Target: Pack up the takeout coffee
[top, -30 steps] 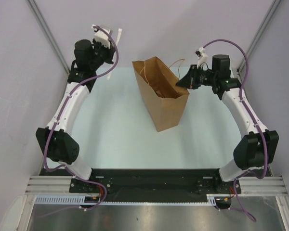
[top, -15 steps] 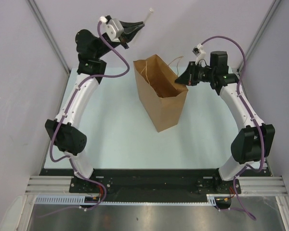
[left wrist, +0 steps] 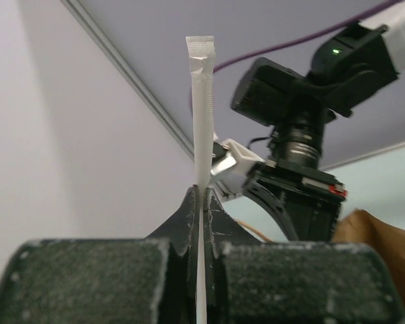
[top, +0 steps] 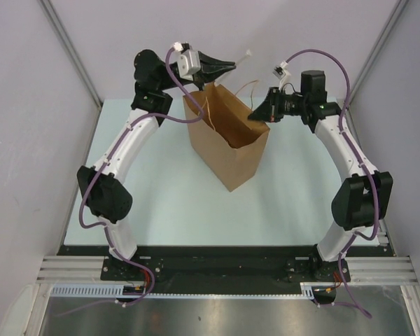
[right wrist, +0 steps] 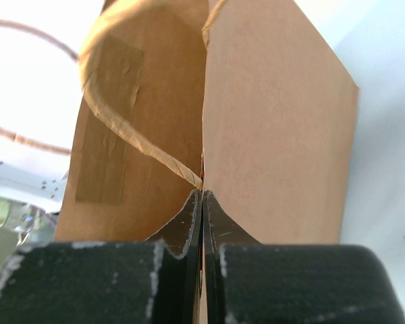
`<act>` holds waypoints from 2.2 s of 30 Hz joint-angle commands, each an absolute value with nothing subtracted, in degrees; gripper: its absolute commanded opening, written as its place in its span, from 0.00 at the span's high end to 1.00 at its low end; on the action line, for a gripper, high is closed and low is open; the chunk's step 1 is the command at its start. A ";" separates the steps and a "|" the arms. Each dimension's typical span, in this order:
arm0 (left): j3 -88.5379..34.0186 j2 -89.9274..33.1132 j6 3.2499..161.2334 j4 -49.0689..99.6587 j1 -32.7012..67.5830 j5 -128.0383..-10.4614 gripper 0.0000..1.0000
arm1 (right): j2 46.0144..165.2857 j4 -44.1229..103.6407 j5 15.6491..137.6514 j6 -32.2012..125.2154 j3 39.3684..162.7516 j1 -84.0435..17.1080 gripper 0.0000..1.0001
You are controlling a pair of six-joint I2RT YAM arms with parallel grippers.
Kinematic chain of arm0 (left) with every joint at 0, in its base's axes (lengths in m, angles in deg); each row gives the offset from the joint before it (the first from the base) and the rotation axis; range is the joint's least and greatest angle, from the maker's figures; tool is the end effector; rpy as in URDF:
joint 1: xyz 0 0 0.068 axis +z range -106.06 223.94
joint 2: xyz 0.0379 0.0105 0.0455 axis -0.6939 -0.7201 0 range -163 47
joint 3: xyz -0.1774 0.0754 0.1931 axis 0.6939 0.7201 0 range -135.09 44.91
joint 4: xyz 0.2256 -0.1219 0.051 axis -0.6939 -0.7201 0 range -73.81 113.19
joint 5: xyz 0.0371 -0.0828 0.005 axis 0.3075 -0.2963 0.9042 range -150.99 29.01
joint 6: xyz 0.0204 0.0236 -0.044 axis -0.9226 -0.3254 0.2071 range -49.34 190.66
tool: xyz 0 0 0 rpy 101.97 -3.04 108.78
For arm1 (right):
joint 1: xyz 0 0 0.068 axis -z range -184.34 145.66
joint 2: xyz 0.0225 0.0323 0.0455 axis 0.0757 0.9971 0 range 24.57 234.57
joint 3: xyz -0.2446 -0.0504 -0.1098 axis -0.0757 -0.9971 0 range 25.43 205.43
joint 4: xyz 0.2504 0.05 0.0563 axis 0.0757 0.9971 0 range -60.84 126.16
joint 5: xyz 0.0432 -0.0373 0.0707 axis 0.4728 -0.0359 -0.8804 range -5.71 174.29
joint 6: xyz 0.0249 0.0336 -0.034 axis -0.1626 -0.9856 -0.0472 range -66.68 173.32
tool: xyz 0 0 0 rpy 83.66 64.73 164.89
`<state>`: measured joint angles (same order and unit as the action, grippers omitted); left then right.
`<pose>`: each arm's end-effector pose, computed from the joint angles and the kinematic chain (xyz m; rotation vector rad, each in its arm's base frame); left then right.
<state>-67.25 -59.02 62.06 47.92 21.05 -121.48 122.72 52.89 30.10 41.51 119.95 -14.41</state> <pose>0.3644 -0.1875 0.5000 1.1902 0.6452 -0.7532 0.3788 0.0966 0.3757 -0.5748 1.9504 1.1994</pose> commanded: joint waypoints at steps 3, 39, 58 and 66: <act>-59.26 -51.97 61.43 47.45 20.91 -126.82 1.00 | 124.76 51.22 20.76 41.54 125.27 -15.41 1.00; -50.98 -43.61 41.14 16.86 26.36 -122.42 1.00 | 142.87 71.18 19.25 53.59 151.90 -19.99 0.64; -54.67 -49.15 33.57 14.49 27.07 -122.25 0.65 | 139.88 66.34 23.30 47.34 151.72 -16.82 0.00; -57.56 -48.36 38.40 17.21 27.07 -119.96 0.30 | 135.84 69.50 23.30 49.81 150.41 -14.01 0.00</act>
<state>-52.91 -49.62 36.16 14.31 26.84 -120.17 141.91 68.93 23.50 49.03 149.30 -15.59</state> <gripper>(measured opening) 0.652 0.994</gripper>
